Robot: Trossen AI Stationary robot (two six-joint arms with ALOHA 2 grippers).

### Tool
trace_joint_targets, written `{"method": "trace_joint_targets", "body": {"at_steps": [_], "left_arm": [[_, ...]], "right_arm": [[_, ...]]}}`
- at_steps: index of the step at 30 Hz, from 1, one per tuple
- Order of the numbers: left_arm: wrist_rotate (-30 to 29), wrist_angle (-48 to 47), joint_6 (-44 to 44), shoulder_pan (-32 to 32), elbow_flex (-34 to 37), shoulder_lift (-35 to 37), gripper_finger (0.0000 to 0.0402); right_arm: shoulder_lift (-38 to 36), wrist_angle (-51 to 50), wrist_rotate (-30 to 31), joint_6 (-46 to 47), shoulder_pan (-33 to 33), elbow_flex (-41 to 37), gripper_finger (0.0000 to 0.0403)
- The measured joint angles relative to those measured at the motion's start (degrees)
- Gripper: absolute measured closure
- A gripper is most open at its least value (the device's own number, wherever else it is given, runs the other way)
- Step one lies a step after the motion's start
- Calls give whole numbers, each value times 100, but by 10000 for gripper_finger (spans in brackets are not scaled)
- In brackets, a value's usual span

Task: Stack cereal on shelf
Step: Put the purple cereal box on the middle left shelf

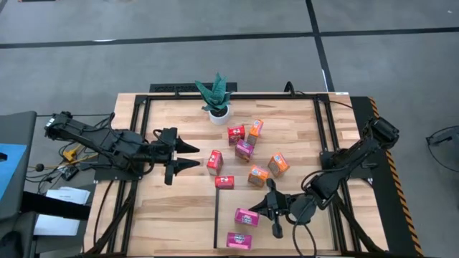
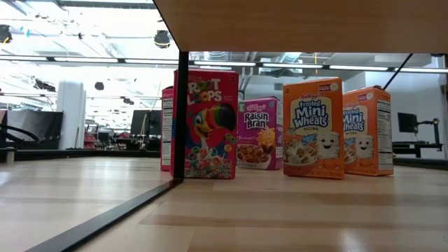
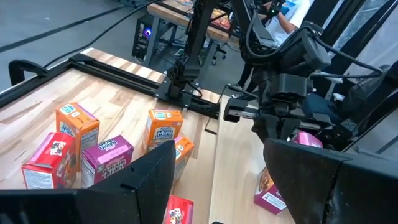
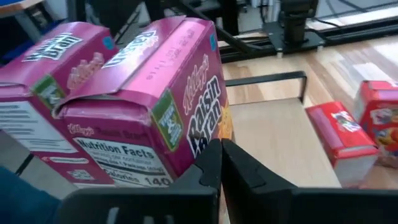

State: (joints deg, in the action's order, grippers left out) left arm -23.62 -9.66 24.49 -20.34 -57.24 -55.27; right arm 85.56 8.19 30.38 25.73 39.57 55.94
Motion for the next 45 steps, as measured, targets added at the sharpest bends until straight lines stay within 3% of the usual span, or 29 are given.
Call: {"method": "trace_joint_targets", "body": {"at_steps": [9,15,20,25,36,40,45], "left_arm": [[0,-50,0,2,0,0,168],[30,-65,0,0,0,-30,168],[39,-137,-2,0,0,-28,168],[35,-115,-2,0,0,-66,168],[318,711,-641,104,153,-957,168],[851,1299,-835,186,153,-1510,180],[1782,1834,-899,320,154,-2086,227]], "right_arm": [[0,162,-424,-199,-221,0,373],[0,340,-1069,-240,-419,0,375],[0,381,-1103,-352,-463,0,388],[0,485,-1123,-376,-522,0,374],[-205,-61,-142,90,-38,-7,395],[-210,-467,416,684,348,2,391],[-179,-801,1064,1483,857,-1,382]]}}
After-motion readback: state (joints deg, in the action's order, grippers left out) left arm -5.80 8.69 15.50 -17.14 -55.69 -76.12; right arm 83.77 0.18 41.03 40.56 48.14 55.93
